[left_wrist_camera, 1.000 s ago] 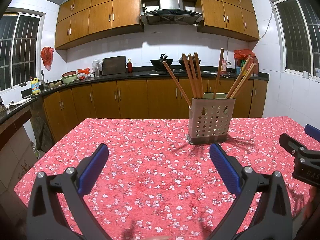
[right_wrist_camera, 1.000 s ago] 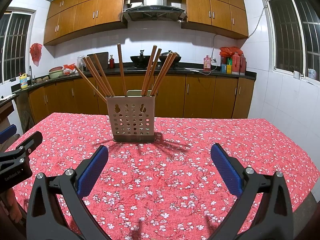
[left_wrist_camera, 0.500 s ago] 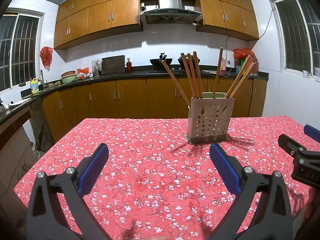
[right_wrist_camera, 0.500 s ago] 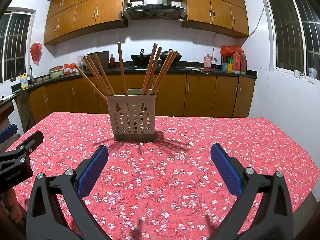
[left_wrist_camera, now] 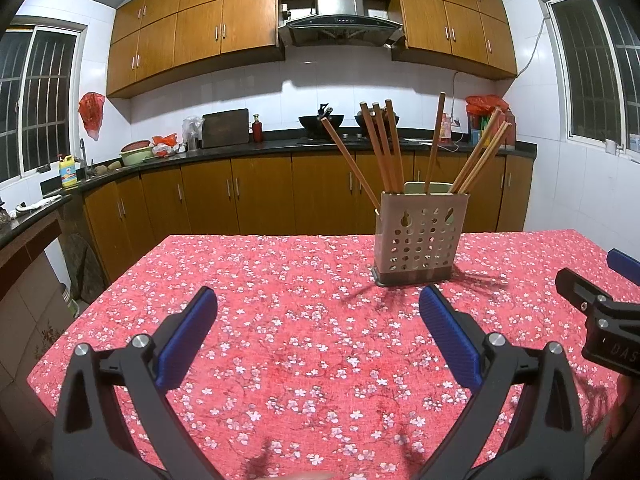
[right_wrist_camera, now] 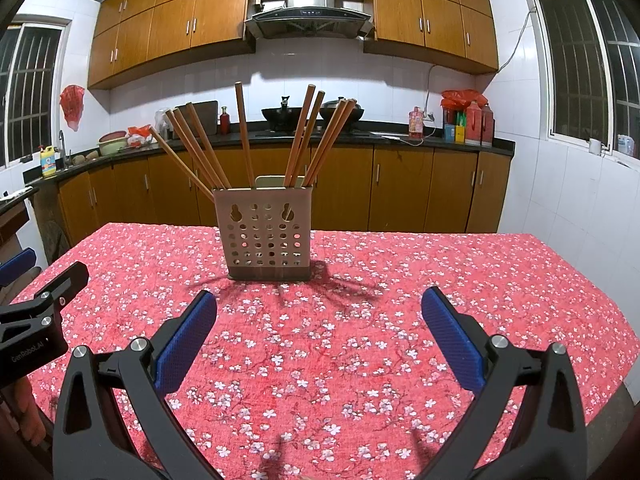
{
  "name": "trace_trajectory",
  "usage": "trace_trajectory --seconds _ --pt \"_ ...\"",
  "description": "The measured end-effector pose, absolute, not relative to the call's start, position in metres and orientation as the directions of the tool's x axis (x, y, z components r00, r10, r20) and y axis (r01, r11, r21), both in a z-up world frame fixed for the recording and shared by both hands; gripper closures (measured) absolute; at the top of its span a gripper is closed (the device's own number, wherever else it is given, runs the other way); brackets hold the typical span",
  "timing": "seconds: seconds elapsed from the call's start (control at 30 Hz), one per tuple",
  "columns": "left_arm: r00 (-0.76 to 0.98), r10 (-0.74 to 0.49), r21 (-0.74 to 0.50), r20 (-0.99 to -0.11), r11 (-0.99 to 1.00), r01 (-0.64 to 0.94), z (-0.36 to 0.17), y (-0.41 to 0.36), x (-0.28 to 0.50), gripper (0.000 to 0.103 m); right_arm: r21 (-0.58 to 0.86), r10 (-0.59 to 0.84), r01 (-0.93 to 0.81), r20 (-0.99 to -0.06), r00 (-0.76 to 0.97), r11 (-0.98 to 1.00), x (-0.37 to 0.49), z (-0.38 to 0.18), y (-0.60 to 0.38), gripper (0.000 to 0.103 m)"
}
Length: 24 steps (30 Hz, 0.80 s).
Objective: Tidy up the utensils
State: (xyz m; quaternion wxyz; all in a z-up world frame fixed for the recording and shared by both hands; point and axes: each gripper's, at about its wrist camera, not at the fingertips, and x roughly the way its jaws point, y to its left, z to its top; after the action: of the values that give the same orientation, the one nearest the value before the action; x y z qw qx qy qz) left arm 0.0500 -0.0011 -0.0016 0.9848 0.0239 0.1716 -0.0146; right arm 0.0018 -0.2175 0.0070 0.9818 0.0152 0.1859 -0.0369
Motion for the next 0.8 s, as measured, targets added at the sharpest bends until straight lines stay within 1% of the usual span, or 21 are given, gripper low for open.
trace_trajectory --seconds 0.8 --pt "0.936 -0.022 0.038 -0.352 0.999 0.038 -0.0063 0.0068 0.0537 0.004 0.019 -0.066 0.078 -0.369 0.927 0.997 0.0018 0.0060 -0.2166 0.002"
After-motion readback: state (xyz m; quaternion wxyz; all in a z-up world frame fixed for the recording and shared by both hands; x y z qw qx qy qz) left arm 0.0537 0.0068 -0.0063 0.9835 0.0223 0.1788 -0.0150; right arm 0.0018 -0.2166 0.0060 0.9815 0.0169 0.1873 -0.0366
